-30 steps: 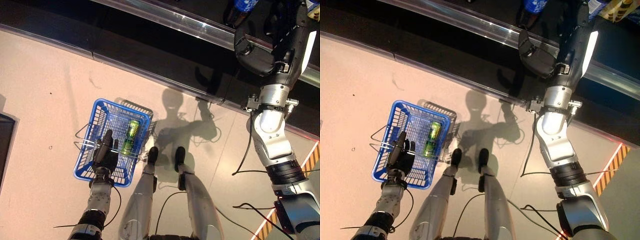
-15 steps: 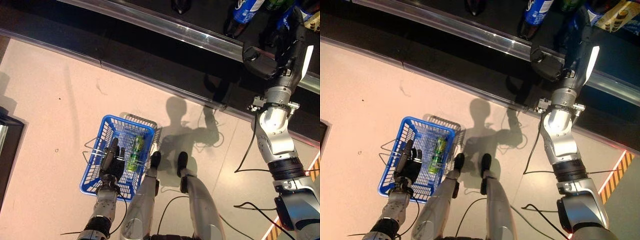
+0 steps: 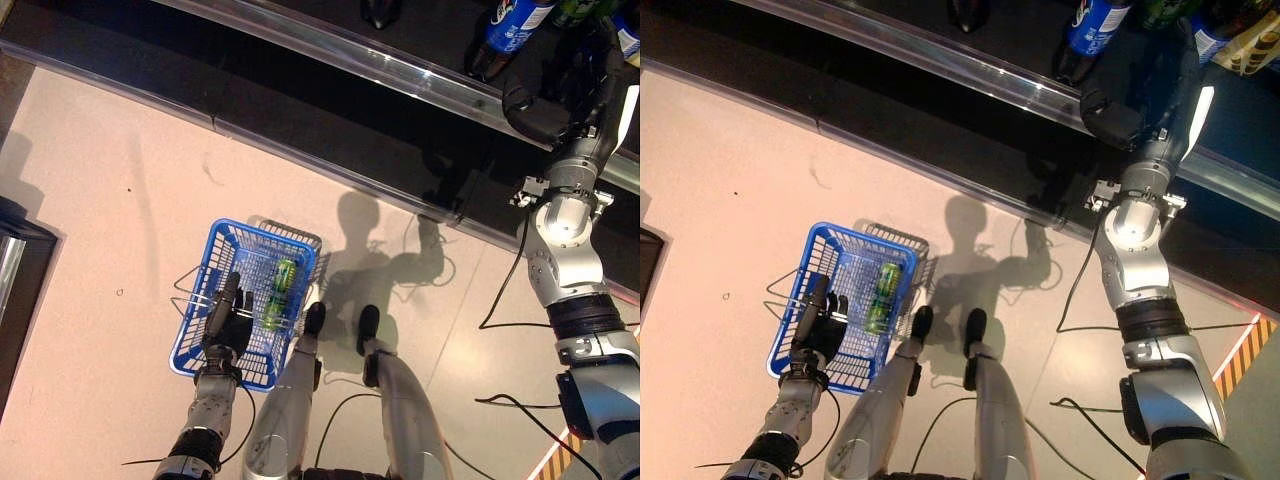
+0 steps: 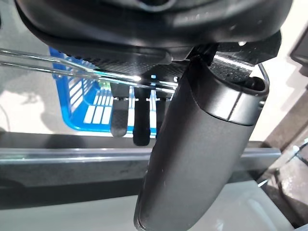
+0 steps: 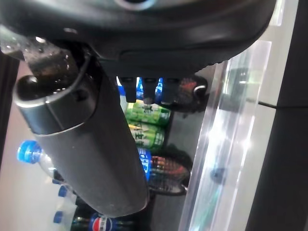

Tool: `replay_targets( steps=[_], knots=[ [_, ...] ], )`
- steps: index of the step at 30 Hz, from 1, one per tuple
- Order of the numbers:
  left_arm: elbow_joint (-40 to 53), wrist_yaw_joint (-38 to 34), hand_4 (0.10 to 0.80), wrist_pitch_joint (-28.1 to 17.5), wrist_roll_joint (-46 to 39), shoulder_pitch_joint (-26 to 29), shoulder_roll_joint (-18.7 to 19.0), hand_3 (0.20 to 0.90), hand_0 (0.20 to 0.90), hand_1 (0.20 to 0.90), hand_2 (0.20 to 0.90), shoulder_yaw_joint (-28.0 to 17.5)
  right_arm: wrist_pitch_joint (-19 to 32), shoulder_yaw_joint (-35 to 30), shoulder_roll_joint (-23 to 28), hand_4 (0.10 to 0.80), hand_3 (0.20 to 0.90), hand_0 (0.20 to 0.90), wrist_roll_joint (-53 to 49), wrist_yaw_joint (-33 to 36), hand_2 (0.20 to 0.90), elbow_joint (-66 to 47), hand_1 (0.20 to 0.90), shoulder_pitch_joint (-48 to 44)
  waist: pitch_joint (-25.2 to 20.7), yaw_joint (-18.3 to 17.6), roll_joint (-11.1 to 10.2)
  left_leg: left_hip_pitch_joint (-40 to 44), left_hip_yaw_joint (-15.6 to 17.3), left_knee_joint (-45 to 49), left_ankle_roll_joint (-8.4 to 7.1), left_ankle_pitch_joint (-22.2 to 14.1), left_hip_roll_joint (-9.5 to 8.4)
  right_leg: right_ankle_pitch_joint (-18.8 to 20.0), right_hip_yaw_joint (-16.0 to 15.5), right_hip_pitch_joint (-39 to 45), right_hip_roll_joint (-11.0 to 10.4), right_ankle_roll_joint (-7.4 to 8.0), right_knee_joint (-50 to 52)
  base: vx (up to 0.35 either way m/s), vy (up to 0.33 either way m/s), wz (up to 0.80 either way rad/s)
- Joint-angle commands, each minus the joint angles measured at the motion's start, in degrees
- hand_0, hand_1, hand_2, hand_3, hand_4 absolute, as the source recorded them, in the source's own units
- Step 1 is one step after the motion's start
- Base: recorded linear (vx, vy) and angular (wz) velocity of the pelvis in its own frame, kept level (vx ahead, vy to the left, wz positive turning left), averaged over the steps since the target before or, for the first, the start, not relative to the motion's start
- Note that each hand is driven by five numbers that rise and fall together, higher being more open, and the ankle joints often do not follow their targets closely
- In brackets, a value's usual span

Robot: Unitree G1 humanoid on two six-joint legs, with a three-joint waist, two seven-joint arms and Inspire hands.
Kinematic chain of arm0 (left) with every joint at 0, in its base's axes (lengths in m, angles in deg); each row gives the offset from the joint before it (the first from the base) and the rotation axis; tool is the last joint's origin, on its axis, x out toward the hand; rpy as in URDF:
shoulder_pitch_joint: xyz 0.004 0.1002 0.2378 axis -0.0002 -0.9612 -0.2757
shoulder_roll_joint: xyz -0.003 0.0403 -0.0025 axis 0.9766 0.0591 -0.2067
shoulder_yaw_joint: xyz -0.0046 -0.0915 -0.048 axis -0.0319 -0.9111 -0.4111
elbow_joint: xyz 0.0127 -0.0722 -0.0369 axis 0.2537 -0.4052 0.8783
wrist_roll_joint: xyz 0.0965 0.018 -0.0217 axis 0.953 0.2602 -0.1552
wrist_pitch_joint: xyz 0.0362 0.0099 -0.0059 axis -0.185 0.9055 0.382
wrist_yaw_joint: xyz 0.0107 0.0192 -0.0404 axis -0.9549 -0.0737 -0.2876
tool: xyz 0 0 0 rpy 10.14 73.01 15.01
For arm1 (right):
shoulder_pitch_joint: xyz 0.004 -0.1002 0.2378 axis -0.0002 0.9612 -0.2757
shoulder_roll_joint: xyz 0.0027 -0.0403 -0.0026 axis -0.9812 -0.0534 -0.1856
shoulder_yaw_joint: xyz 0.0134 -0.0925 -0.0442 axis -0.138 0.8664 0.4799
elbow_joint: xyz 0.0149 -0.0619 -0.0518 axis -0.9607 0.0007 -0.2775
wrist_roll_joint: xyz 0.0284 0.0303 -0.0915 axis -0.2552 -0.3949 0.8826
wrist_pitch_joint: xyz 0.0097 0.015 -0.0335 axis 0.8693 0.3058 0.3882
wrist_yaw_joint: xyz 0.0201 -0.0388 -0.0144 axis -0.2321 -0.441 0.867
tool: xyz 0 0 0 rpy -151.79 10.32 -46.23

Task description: Pick up the drink and place into the basket.

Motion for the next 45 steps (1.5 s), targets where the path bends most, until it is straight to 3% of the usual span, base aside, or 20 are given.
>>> replay_targets(
  steps=[1, 23, 45],
  knots=[
    [7.8, 5.2, 0.100, -1.8, 1.4, -0.4, 5.8, 0.200, 0.300, 0.300, 0.300, -3.1, 3.2, -0.2, 9.6, 0.800, 0.900, 0.900, -0.8, -1.0, 0.900, -3.2, 0.900, -8.1, -2.1, 0.7, 2.8, 0.0, 3.3, 7.2, 3.13, -8.1, -2.37, -2.7, -2.2, 3.9, 0.8, 5.13, -1.7, 0.013, -0.023, 0.04],
    [6.9, 6.2, 0.100, -0.5, 0.3, 0.8, 8.3, 0.200, 0.300, 0.300, 0.300, -3.5, 0.8, 5.3, 11.1, 0.800, 0.900, 0.900, -5.1, -7.0, 0.900, 5.3, 0.900, -17.1, -1.1, 2.6, 2.0, -1.6, 2.1, 7.8, 3.23, -8.3, -2.49, -2.9, -3.3, 2.4, 1.1, 4.71, -0.5, 0.005, -0.004, 0.05],
    [6.3, 7.2, 0.100, 0.1, -0.6, 1.1, 8.5, 0.200, 0.300, 0.300, 0.300, -3.1, 2.8, 7.2, 11.5, 0.800, 0.900, 0.900, -12.1, -6.3, 0.900, 14.0, 0.900, -25.1, -1.1, 4.4, 2.6, -3.9, 1.2, 8.3, 3.20, -7.9, -3.24, -3.0, -4.4, -0.3, 0.7, 4.46, 1.0, 0.001, 0.005, 0.02]
  ],
)
